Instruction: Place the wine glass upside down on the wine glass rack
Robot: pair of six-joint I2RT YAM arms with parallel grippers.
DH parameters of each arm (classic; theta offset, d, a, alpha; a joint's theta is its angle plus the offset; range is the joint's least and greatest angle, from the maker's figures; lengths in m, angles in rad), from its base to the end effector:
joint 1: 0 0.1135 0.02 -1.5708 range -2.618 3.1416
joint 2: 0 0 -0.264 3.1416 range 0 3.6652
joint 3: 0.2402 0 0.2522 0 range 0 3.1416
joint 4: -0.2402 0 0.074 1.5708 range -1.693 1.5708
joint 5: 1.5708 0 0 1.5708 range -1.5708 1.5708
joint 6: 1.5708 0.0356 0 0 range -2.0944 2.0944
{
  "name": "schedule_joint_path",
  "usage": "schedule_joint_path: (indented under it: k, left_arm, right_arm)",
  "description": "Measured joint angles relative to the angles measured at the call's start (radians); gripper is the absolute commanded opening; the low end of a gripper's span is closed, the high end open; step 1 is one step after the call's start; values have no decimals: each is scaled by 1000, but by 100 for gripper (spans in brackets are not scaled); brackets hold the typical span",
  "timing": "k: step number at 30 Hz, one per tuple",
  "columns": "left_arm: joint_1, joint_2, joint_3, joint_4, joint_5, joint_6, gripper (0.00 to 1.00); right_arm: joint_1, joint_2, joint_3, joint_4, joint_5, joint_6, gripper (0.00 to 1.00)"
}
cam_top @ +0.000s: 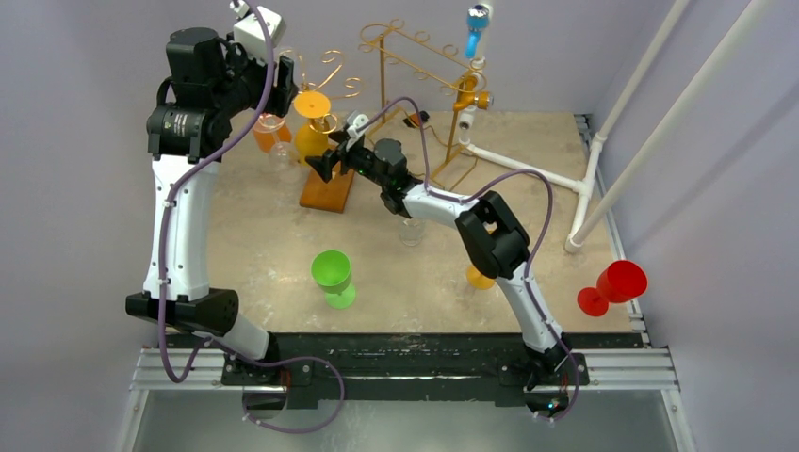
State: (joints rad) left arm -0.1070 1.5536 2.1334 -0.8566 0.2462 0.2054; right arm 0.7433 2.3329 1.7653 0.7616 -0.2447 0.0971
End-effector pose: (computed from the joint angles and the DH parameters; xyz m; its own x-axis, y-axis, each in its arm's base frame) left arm 0.2893 -0.0398 0.5322 -0.1973 0.2201 -0.9553 0.3850 0.9136 0.1310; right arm 0.3973 0.3769 0.2443 0.0607 0.1835 -0.9811 -0.8414 0.5382 0.0486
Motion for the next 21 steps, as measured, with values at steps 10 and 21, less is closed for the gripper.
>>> schedule_joint_path:
  k: [10, 21]
  left_arm:
    - [0, -2, -15, 1, -10, 0, 58]
    - [0, -3, -46, 2, -15, 0, 57]
  right_arm:
    - [2, -3, -41, 72, -6, 8, 78]
    - [-6, -133, -247, 166, 31, -28, 71]
